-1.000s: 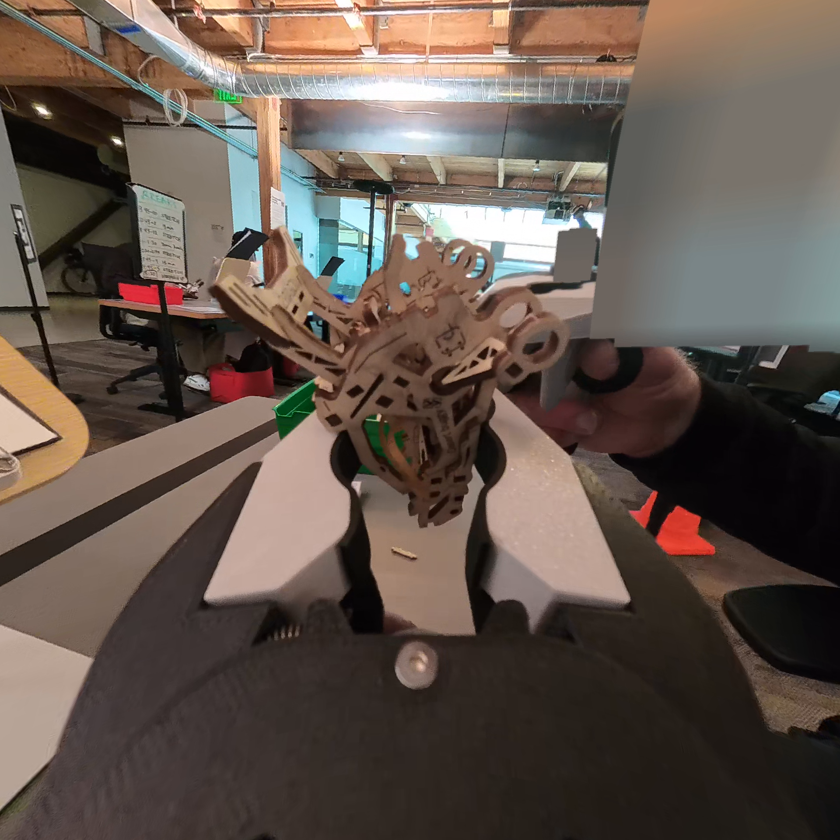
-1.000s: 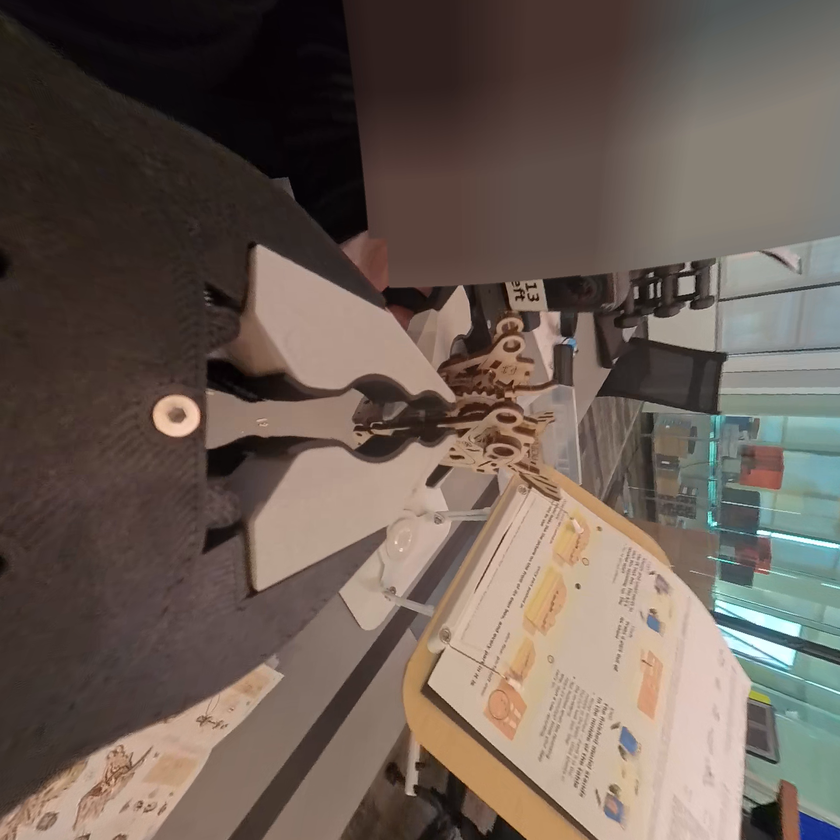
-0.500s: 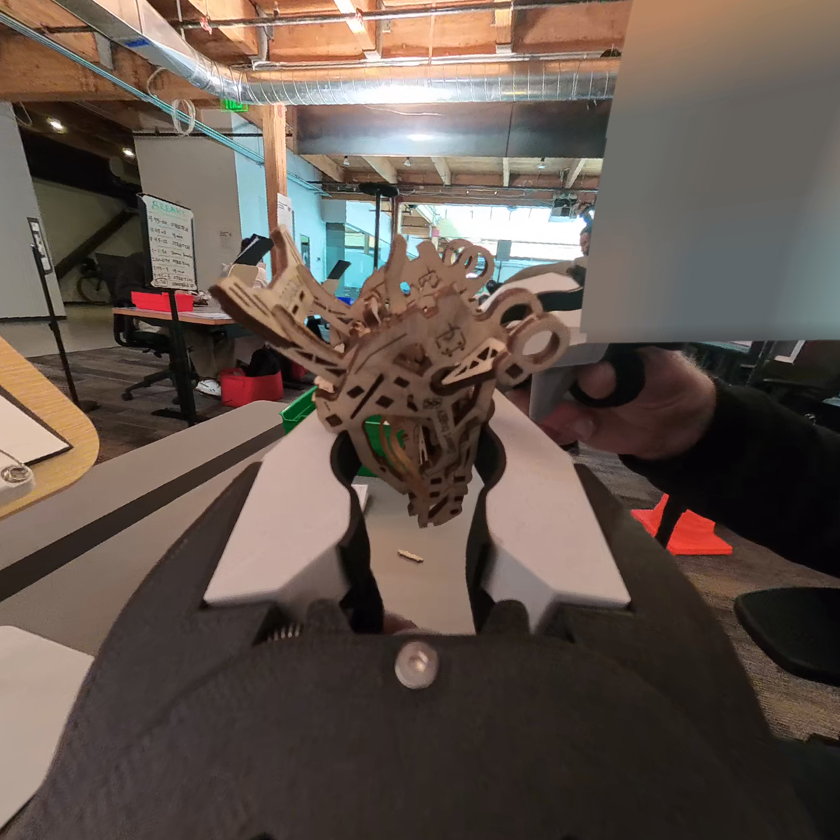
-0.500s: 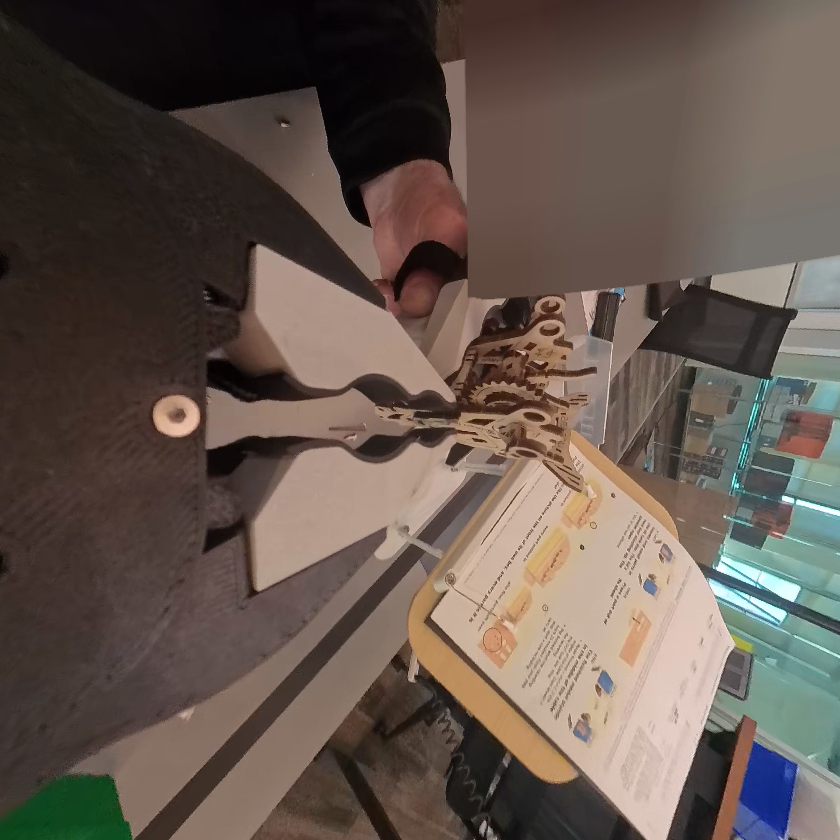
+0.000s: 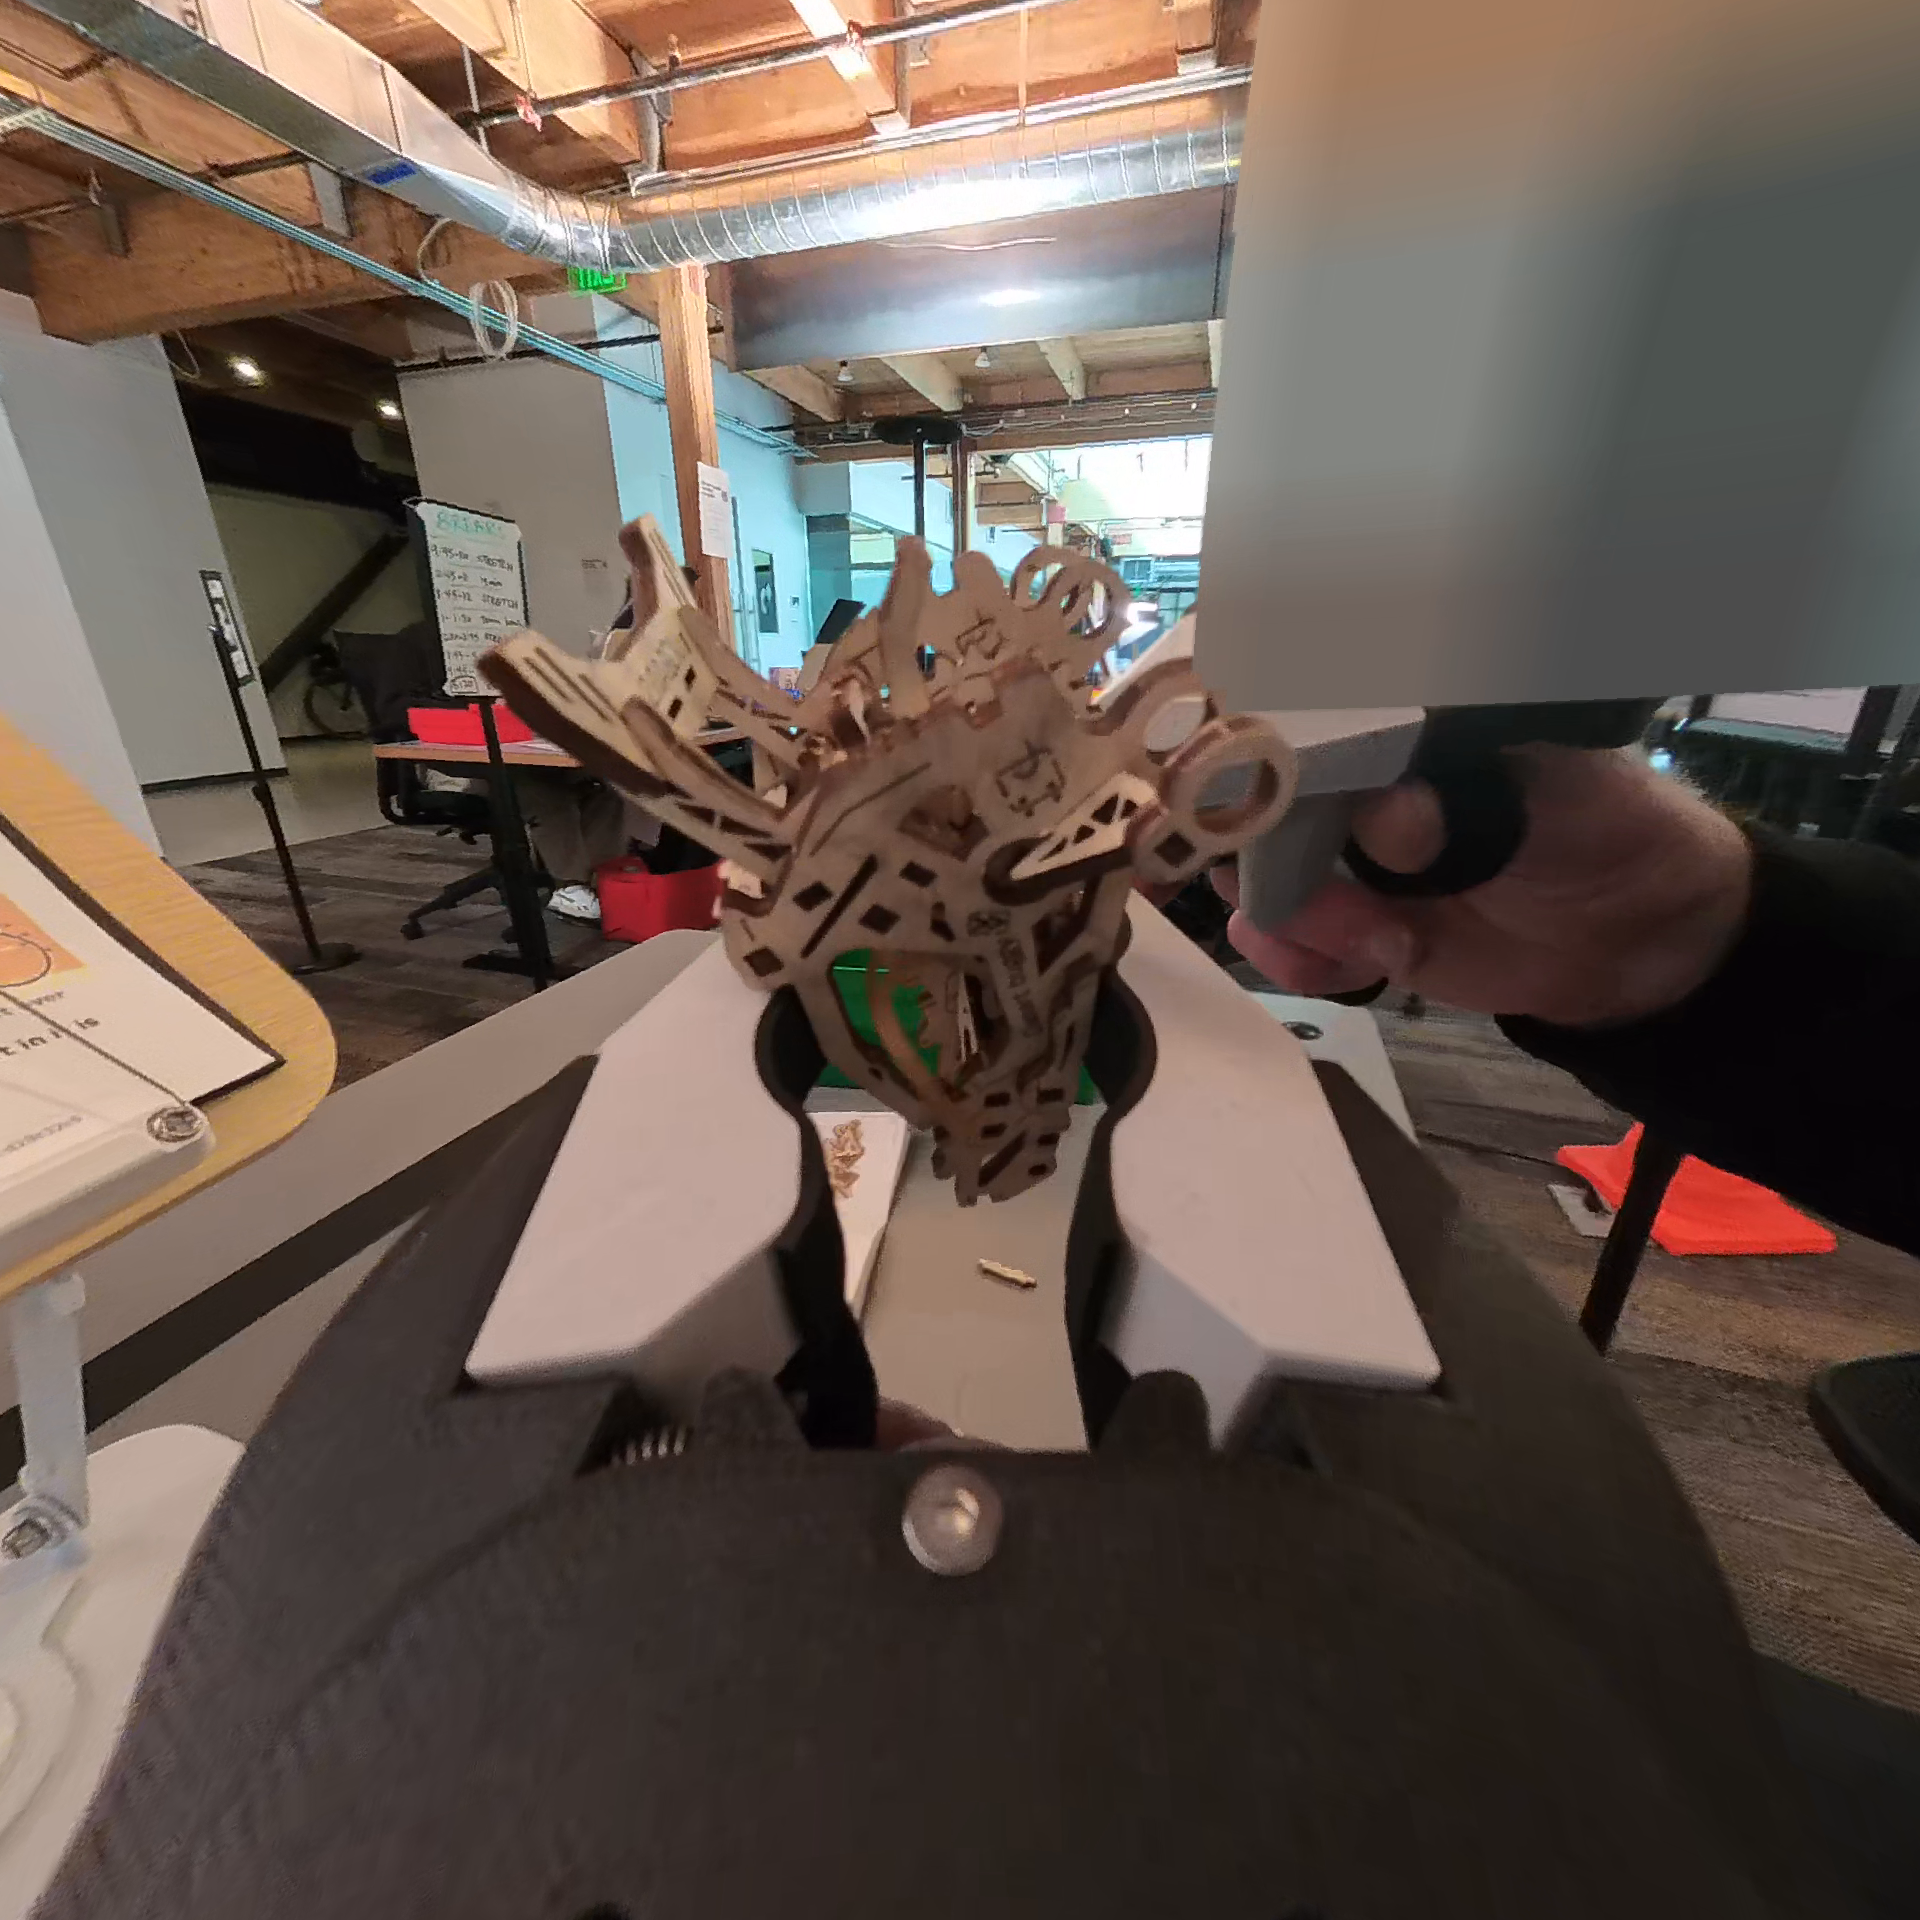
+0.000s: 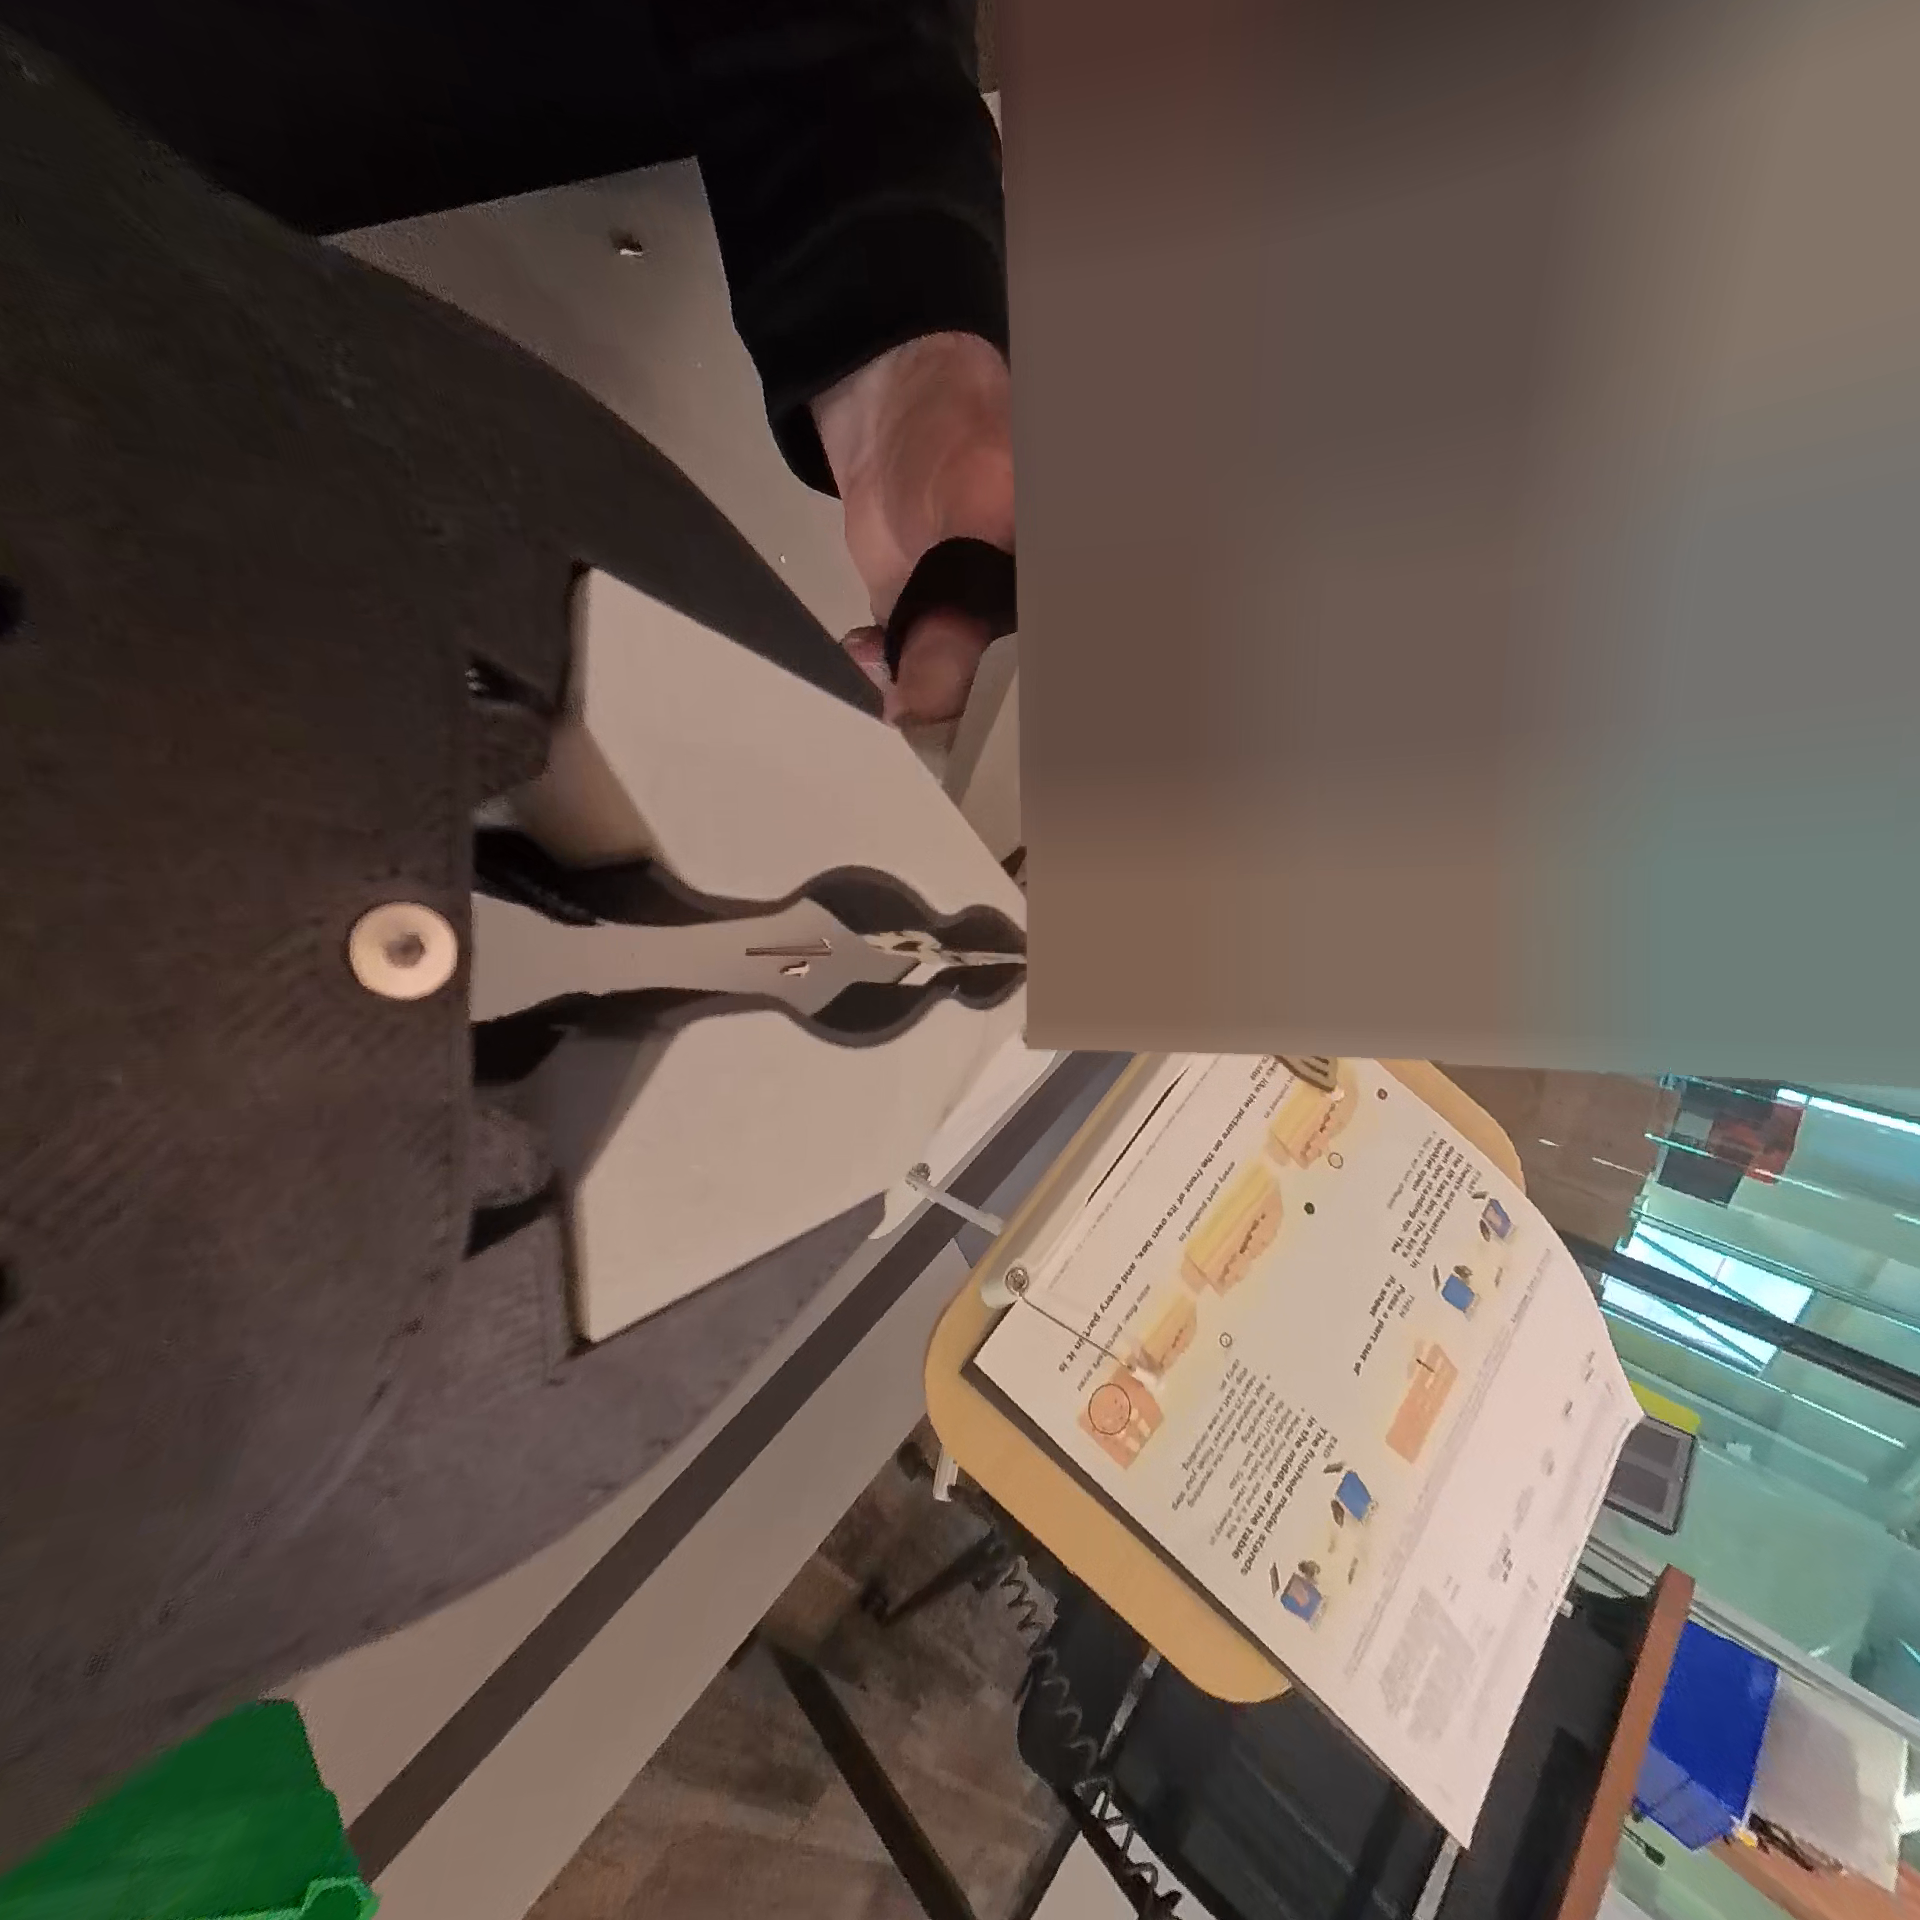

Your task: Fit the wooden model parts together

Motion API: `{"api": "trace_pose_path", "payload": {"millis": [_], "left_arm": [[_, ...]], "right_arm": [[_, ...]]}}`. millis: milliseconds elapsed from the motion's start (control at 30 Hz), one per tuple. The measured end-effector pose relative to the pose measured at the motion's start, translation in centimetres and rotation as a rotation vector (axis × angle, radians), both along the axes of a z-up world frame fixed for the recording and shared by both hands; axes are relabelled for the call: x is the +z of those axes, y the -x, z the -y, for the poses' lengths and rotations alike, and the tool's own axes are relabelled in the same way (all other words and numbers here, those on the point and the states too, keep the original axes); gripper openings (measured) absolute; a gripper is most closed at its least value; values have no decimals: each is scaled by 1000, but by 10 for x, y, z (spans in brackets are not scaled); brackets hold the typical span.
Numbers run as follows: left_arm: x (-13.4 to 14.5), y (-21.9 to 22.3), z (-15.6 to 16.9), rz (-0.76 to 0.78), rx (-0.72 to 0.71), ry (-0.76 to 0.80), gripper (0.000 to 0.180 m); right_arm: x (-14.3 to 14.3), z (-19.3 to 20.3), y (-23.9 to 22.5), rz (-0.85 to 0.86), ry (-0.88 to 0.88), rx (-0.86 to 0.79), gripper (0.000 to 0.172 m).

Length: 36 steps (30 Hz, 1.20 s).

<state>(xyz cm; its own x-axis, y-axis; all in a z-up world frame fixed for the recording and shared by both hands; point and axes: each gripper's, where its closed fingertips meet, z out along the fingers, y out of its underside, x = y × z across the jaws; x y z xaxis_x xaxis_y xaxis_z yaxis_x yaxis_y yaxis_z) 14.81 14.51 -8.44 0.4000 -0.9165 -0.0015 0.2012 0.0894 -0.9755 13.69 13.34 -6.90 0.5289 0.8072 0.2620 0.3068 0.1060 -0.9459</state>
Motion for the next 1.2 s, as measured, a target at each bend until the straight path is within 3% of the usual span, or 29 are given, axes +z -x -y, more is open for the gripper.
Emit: {"api": "trace_pose_path", "payload": {"millis": [333,633,1200], "left_arm": [[3,0,-1,-32,66,-41,46],[2,5,-12,-118,223,-117,47],[3,7,-10,-34,121,-62,47]], "right_arm": [[1,0,2,15,-17,-27,5],[0,-10,3,15,-50,-131,5],[1,-9,9,-39,22,-5,9]]}}
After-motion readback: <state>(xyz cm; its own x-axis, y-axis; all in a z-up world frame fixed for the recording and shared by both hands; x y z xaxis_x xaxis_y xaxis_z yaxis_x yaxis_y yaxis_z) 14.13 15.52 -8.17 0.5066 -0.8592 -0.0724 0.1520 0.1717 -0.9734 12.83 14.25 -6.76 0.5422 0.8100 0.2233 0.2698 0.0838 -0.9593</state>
